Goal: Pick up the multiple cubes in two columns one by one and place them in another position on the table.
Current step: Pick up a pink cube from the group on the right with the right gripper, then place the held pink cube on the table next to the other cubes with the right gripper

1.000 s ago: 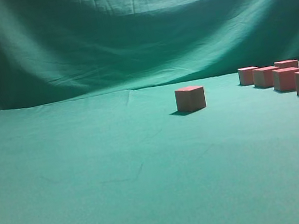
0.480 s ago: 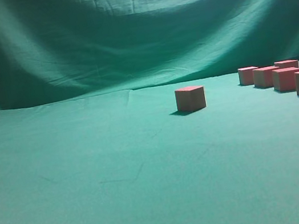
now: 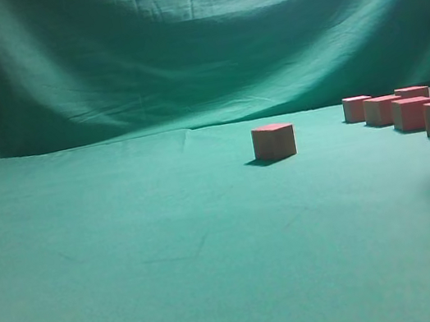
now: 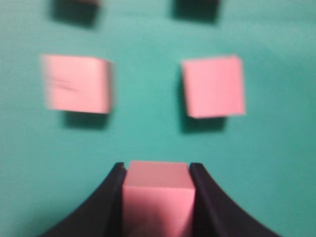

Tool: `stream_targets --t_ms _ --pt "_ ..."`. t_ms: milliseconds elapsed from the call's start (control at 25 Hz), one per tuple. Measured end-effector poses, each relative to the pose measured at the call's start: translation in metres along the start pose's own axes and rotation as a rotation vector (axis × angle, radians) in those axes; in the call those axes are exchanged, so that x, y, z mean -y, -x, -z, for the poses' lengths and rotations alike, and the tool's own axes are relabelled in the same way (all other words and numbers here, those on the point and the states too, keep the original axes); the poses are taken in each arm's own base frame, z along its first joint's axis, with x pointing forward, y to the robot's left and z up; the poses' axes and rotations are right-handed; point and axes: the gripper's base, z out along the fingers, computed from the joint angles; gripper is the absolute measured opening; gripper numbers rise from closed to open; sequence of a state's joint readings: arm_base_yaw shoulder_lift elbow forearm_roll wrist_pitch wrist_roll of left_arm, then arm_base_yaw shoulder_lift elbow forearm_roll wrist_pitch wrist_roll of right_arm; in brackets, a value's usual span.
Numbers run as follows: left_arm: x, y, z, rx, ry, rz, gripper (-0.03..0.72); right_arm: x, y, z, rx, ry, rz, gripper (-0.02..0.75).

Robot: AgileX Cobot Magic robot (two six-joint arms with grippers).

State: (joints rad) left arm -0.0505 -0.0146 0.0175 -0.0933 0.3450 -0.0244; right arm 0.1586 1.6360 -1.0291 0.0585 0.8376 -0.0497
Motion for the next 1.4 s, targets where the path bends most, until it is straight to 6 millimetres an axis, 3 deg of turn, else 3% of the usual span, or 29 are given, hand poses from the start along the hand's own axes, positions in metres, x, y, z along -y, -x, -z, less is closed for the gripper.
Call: stream_targets --t_ms 200,320,480,680,960,1400 --pt "0.000 0.000 0.000 0.000 0.000 0.000 0.000 -0.057 0.038 0.048 0.071 0.077 0.272 0.264" --pt "0.000 0.000 0.000 0.000 0.000 0.000 0.000 -0.101 0.059 0.063 0.112 0.105 0.518 0.264" --pt "0.000 0.000 0.000 0.000 0.000 0.000 0.000 -0.155 0.085 0.059 0.122 0.132 0.793 0.264" --pt "0.000 0.000 0.000 0.000 0.000 0.000 0.000 -0.205 0.105 0.027 0.106 0.153 1.045 0.264" --pt "0.000 0.000 0.000 0.000 0.000 0.000 0.000 -0.216 0.114 -0.020 0.057 0.151 1.345 0.264" --pt "0.000 0.000 0.000 0.000 0.000 0.000 0.000 -0.220 0.120 -0.055 0.079 0.132 1.413 0.264"
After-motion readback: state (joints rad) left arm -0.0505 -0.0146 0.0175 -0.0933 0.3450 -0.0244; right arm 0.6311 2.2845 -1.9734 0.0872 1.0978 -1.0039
